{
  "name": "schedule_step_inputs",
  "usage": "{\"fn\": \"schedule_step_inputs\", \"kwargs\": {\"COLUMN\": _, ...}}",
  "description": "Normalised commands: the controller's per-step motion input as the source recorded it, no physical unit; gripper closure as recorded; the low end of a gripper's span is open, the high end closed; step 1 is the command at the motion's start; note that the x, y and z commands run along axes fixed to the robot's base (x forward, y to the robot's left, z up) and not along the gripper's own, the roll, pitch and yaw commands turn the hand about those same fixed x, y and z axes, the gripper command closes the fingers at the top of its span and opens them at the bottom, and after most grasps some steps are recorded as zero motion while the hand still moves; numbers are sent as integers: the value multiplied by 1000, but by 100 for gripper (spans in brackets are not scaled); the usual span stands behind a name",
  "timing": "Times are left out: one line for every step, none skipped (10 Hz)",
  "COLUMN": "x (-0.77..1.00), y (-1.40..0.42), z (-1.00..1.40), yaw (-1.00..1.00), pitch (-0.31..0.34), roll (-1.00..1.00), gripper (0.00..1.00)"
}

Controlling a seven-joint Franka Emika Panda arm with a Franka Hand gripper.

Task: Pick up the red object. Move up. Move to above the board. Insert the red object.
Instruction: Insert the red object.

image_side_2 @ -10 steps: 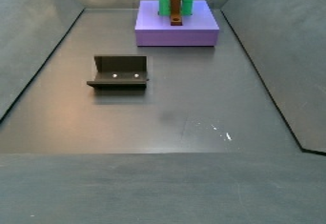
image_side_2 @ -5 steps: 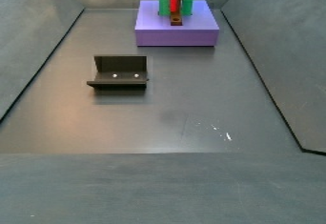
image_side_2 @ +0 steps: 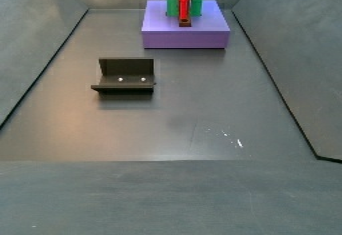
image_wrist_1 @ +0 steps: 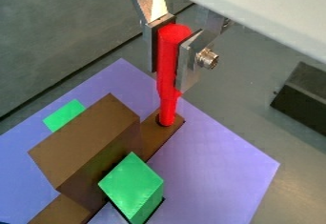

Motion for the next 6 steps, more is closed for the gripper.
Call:
{"fn": "schedule_step_inputs", "kwargs": {"x": -14, "y": 0, "z": -157, "yaw": -54, "pitch": -3, "roll": 0, "gripper": 100}}
{"fn": "schedule_step_inputs", "kwargs": {"x": 0, "y": 0, "z": -146, "yaw": -54, "pitch": 0, "roll": 0, "gripper": 100}}
{"fn": "schedule_step_inputs", "kwargs": {"x": -20, "y": 0, "z": -151, "yaw": -69, "pitch": 0, "roll": 0, "gripper": 100}}
{"fn": "schedule_step_inputs", "kwargs": {"x": -71, "y": 237, "z": -77, "yaw": -126, "pitch": 0, "roll": 0, "gripper": 100}}
{"fn": "schedule_step_inputs", "kwargs": {"x": -77, "y": 234, "z": -40, "yaw": -146, "pitch": 0, "roll": -13, "gripper": 100}}
{"fn": "schedule_step_inputs", "kwargs": {"x": 0, "y": 109, "z": -63, "yaw": -154, "pitch": 0, "roll": -57, "gripper": 100}}
